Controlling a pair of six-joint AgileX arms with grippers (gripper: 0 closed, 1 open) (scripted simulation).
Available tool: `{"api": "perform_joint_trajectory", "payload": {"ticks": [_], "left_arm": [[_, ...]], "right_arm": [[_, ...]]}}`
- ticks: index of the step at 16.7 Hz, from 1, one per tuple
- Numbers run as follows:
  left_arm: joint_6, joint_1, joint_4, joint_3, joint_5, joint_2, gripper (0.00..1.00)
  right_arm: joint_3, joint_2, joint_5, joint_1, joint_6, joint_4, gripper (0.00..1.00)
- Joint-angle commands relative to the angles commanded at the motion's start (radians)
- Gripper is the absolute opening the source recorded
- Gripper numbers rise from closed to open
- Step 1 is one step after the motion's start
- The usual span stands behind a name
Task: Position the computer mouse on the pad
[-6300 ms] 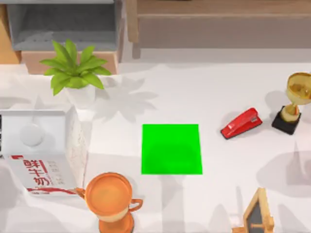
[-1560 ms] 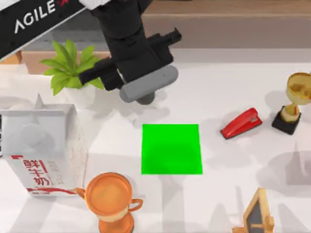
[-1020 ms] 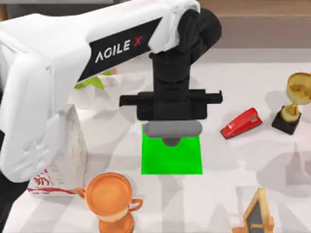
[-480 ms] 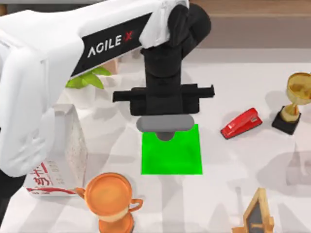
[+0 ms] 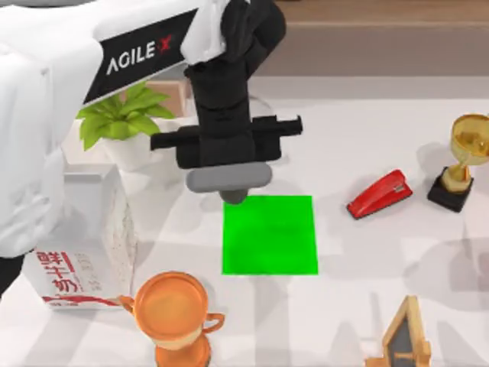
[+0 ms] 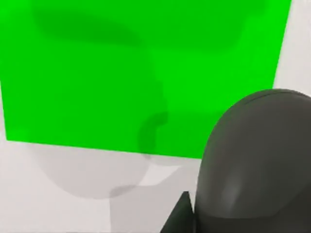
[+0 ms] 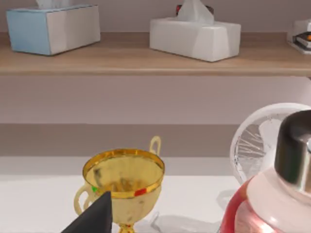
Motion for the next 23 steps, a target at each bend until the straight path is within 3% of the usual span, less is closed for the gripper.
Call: {"api": "perform_joint_trajectory", "payload": {"ticks": [9, 14, 23], "left_arm": [[-0.074, -0.147, 0.056, -0.066, -0.017, 0.029, 0.00], [-0.075, -0.151, 0.057, -0.070, -0.017, 0.033, 0.00], [-0.075, -0.151, 0.057, -0.070, -0.017, 0.033, 0.68]], "right_arm": [[0.000, 0.000, 0.000, 0.000, 0.000, 0.000, 1.00], [0.000, 0.000, 0.000, 0.000, 0.000, 0.000, 1.00], [0.000, 0.000, 0.000, 0.000, 0.000, 0.000, 1.00]]}}
